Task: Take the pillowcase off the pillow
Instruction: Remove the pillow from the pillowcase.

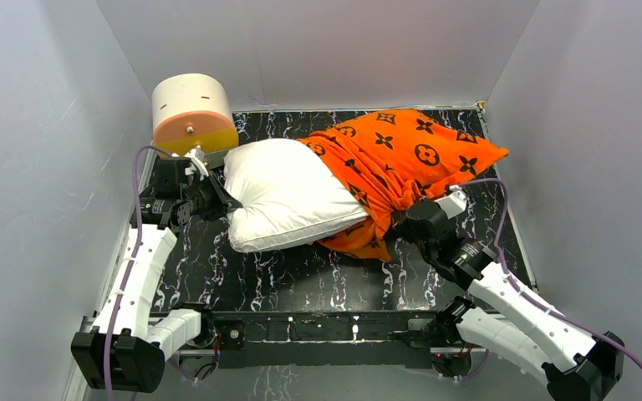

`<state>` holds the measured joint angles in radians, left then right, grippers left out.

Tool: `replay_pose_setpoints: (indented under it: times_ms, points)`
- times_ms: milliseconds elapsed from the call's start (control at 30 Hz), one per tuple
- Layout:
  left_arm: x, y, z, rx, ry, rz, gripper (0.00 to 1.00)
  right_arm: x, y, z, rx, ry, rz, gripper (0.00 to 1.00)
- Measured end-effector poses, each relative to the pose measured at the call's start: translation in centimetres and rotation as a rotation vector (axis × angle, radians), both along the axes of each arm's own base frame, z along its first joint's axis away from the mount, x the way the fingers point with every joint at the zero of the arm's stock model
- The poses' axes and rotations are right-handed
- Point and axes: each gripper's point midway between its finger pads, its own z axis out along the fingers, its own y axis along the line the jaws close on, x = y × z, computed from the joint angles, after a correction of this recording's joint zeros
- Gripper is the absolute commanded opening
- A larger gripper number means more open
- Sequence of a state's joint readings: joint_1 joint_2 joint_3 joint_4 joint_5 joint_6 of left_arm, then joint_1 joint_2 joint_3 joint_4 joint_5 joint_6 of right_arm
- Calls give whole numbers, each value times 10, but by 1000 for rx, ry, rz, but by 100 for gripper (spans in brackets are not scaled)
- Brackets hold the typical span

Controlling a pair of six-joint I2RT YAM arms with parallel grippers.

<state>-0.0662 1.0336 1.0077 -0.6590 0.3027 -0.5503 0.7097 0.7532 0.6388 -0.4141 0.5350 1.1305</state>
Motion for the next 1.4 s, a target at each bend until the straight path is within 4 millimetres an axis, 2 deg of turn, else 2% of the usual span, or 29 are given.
replay_pose_setpoints:
  times_ms: [100,167,233,300,333,400,467,500,567,633,700,767,867,933,967,1033,1100,1167,1200,1233,1267,1333,1400]
  points:
    - [-1,1,2,6,-3,11,0,5,-14,-2,-86,3,-61,0]
    - [-2,0,2,4,-3,8,0,5,-16,-5,-122,18,-59,7]
    - [-1,-1,2,0,-7,3,0,4,-16,-5,-152,20,-36,22]
    - [-1,-1,2,-1,-12,-3,0,4,-15,-2,-182,16,1,41]
    - [0,-1,2,1,-16,-4,0,3,-16,1,-205,12,16,47]
    - [2,4,0,21,-23,7,0,7,-26,15,-261,-6,14,57]
    - [6,14,-4,53,-28,38,0,12,-30,42,-279,-50,22,64]
    - [7,19,-6,69,-26,52,0,16,-28,64,-272,-95,37,66]
    - [7,24,-10,88,-22,64,0,20,-15,110,-240,-205,108,71]
    - [6,26,-13,94,-17,63,0,24,3,144,-219,-305,201,74]
    - [6,25,-15,94,-17,58,0,27,18,167,-214,-370,277,78]
    - [6,25,-15,94,-19,52,0,38,40,180,-234,-391,355,82]
    - [5,25,-15,97,-22,45,0,71,82,183,-281,-364,474,87]
    - [5,25,-15,99,-22,42,6,97,108,170,-315,-325,527,88]
    - [4,25,-15,99,-22,42,8,111,120,155,-341,-291,546,90]
    - [4,25,-14,99,-22,42,11,128,132,122,-383,-224,571,89]
    - [3,25,-14,99,-20,43,20,135,138,82,-420,-138,598,83]
    - [3,25,-15,101,-18,42,40,136,142,56,-438,-91,628,77]
    - [2,26,-15,107,-18,41,61,135,143,46,-438,-80,642,71]
    - [2,28,-16,118,-15,44,77,133,143,37,-433,-77,649,68]
    - [1,31,-17,134,-12,47,85,130,141,28,-423,-81,652,65]
    - [1,37,-12,162,-9,60,90,118,136,8,-390,-98,649,61]
    - [5,41,1,179,-33,65,94,100,128,-9,-339,-124,636,60]
